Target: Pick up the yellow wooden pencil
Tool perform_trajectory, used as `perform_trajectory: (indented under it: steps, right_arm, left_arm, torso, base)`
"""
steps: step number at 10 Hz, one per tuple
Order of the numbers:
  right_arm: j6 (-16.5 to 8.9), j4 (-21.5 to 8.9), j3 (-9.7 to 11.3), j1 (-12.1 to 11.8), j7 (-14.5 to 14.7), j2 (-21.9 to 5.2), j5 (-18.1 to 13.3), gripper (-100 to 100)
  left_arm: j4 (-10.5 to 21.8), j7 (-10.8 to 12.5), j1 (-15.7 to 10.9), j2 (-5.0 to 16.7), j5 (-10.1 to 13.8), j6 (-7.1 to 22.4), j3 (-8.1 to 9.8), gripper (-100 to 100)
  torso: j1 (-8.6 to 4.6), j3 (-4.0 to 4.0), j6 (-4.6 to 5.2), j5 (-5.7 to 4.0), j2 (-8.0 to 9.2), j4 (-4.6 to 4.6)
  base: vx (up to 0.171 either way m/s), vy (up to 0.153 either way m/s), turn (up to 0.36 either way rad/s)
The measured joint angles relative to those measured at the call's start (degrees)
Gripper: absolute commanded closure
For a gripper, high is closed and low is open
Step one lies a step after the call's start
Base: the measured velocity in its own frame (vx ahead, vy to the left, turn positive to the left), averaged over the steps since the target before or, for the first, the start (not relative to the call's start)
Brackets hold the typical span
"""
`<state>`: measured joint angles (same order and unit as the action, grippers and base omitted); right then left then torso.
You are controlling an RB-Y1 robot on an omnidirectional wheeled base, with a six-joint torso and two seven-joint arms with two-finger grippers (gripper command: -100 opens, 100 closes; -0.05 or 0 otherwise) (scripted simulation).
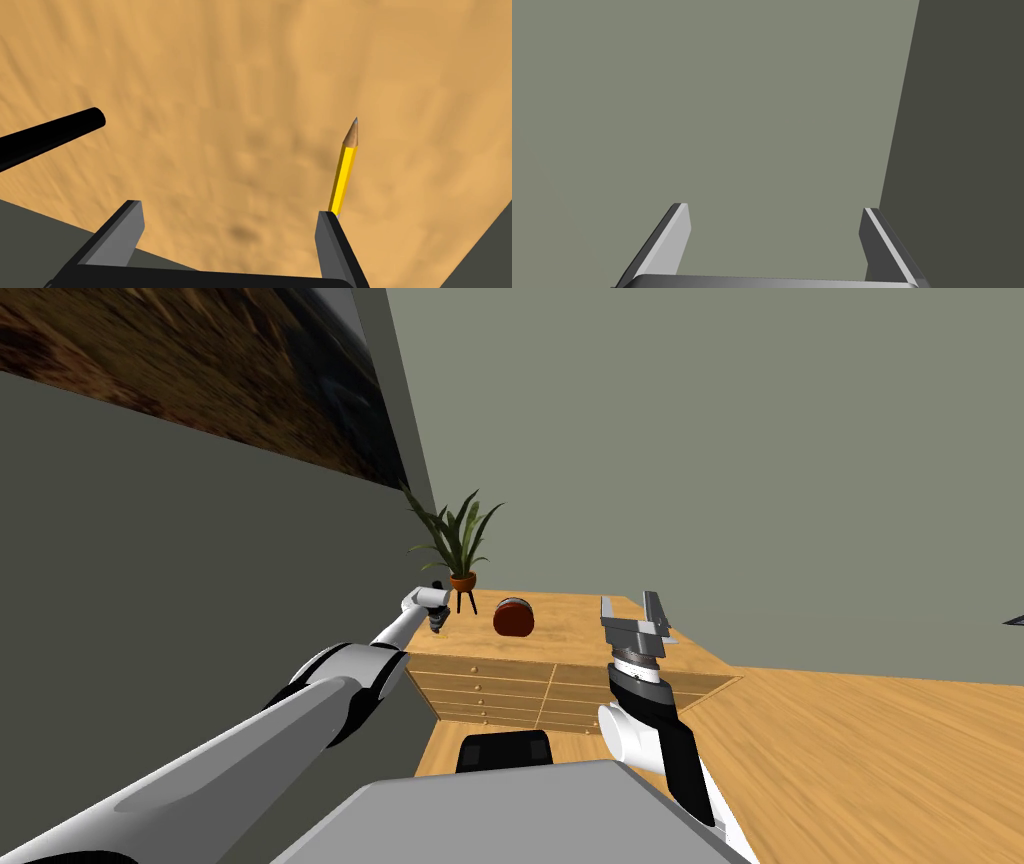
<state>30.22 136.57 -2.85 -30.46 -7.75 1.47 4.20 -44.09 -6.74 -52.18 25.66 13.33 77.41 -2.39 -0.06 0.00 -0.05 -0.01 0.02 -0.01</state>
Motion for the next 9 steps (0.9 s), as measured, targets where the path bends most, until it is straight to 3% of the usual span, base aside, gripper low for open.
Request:
perform_trajectory:
  steps: [2, 7, 9]
  right_arm:
    - [0.00, 0.00, 0.00, 0.00, 0.00, 0.00, 0.00, 0]
    - [0.00, 0.00, 0.00, 0.00, 0.00, 0.00, 0.00, 0]
    - [0.00, 0.00, 0.00, 0.00, 0.00, 0.00, 0.00, 0]
  left_arm:
    - [2.66, -0.09, -1.52, -0.29, 0.29, 1.86, -0.29, -100]
    - [14.53, -0.98, -7.98, -1.83, 1.41, 6.79, -1.30, -100]
    - [15.90, -0.95, -8.31, -2.27, 1.69, 8.27, -1.55, -100]
  torso:
    - [-0.01, 0.00, 0.00, 0.00, 0.01, 0.00]
    - [-0.06, -0.02, 0.01, -0.01, -0.03, -0.01]
    - [0.00, -0.01, -0.01, 0.00, -0.01, 0.00]
  base:
    - [0.003, -0.022, 0.011]
    - [0.008, -0.028, 0.016]
    - [0.004, -0.012, 0.006]
